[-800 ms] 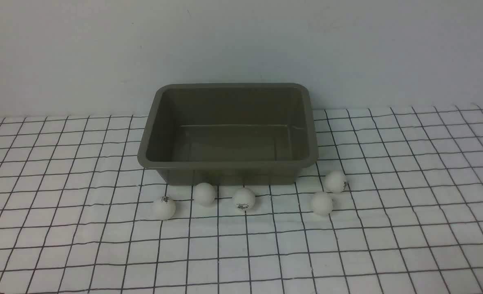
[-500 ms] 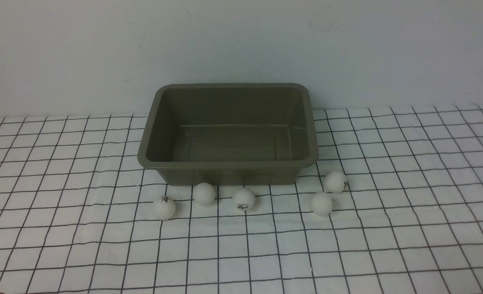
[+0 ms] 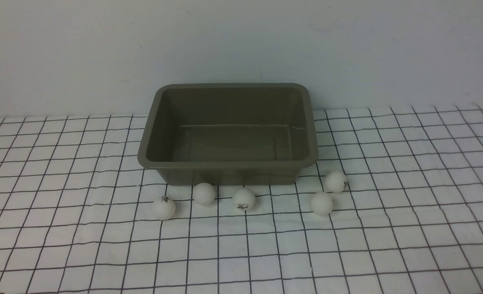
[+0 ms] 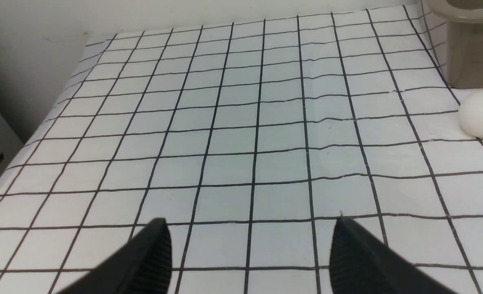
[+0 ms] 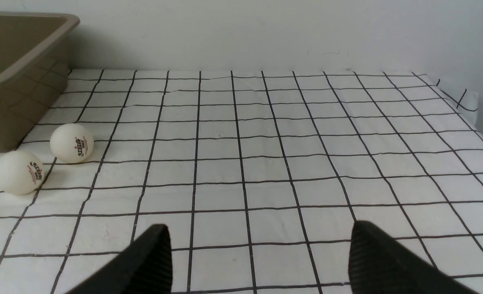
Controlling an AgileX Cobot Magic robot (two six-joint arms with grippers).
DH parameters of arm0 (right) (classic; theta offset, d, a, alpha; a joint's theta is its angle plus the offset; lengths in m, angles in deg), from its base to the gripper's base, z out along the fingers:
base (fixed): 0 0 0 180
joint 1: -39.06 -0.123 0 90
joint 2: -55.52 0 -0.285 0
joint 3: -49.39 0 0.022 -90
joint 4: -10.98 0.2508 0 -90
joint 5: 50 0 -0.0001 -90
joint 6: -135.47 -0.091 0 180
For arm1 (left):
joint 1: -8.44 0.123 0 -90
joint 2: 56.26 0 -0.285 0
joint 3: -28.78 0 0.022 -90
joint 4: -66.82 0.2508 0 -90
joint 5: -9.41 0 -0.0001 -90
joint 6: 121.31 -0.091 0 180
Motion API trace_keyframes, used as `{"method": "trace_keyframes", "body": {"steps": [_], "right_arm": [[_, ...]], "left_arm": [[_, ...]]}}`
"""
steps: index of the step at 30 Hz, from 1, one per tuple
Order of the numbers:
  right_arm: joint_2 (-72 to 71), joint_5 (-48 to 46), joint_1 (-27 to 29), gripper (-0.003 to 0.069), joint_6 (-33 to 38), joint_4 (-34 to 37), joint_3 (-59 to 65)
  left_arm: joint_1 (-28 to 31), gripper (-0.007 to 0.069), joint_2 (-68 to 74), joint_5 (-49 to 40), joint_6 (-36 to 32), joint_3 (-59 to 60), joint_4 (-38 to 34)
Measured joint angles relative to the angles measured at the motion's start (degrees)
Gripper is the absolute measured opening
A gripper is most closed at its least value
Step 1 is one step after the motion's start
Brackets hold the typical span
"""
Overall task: Put the table tennis balls into the box on the white checkered tablecloth.
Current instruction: 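Reach for and grasp a ping pong ball on the table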
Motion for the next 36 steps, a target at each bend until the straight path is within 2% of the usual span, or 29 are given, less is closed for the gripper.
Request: {"method": "trace_keyframes", "body": {"steps": [21,28,31,36], "right_arm": [[0.0,0.08,0.0,0.0525,-0.1,0.0,0.0],[0.0,6.02,0.0,0.0524,-7.62,4.27,0.11],[0.0,5.87,0.0,0.0525,-6.8,4.2,-5.04],[0.0,-1.64,0.0,0.0525,-4.93,3.72,-18.1]], "left_arm": [[0.0,0.0468,0.0,0.0,0.0,0.0,0.0],[0.0,0.0468,0.0,0.0,0.0,0.0,0.0],[0.0,0.0468,0.0,0.0,0.0,0.0,0.0],[0.0,0.0468,0.0,0.0,0.0,0.0,0.0]]}}
